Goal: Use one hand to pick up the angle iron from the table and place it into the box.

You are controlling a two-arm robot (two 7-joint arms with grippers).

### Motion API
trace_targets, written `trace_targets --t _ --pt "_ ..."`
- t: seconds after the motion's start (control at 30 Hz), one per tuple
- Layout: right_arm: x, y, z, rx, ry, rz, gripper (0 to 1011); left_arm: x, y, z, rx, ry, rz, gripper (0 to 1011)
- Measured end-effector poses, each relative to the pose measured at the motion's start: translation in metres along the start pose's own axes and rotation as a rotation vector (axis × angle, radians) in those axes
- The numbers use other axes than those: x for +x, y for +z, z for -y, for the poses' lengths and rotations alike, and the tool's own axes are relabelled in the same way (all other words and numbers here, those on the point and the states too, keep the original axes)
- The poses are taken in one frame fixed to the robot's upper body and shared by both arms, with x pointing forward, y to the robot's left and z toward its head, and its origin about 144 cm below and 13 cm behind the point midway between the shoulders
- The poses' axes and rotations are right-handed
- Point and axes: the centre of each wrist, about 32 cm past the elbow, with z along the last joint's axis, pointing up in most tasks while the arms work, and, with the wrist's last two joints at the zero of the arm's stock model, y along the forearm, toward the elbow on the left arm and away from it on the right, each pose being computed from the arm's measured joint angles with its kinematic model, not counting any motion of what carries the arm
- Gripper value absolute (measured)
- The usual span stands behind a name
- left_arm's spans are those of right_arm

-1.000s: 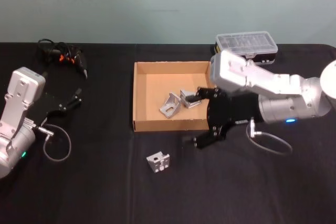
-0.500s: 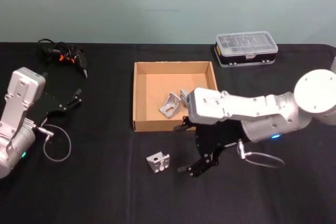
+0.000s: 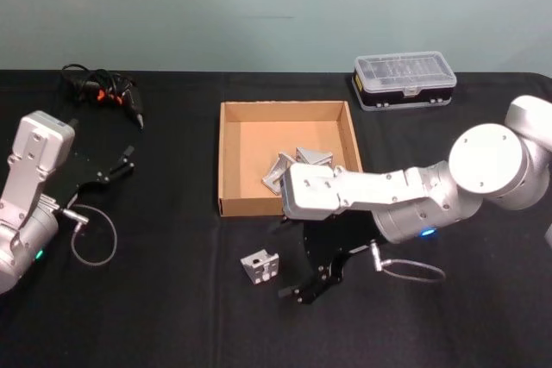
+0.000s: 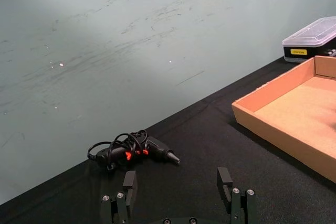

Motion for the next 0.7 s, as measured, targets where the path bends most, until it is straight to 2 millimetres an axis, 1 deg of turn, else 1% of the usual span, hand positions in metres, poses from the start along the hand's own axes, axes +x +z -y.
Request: trace_targets --t 0.03,0.13,0.27,0.7 --pt "0.000 0.000 -0.004 -0.005 0.010 0.002 1002 0.000 0.000 0.000 0.000 0.000 0.000 1000" --pt "0.000 0.000 -0.007 -0.009 0.016 0.003 1003 0.000 0.000 0.000 0.000 0.000 0.000 1000" --pt "0.000 -0.003 -0.016 -0.019 0.029 -0.004 1002 0.000 0.000 0.000 0.000 0.000 0.000 1000" --pt "0.004 -0.005 -0.029 -0.008 0.031 -0.031 1002 0.000 0.000 0.000 0.000 0.000 0.000 1000"
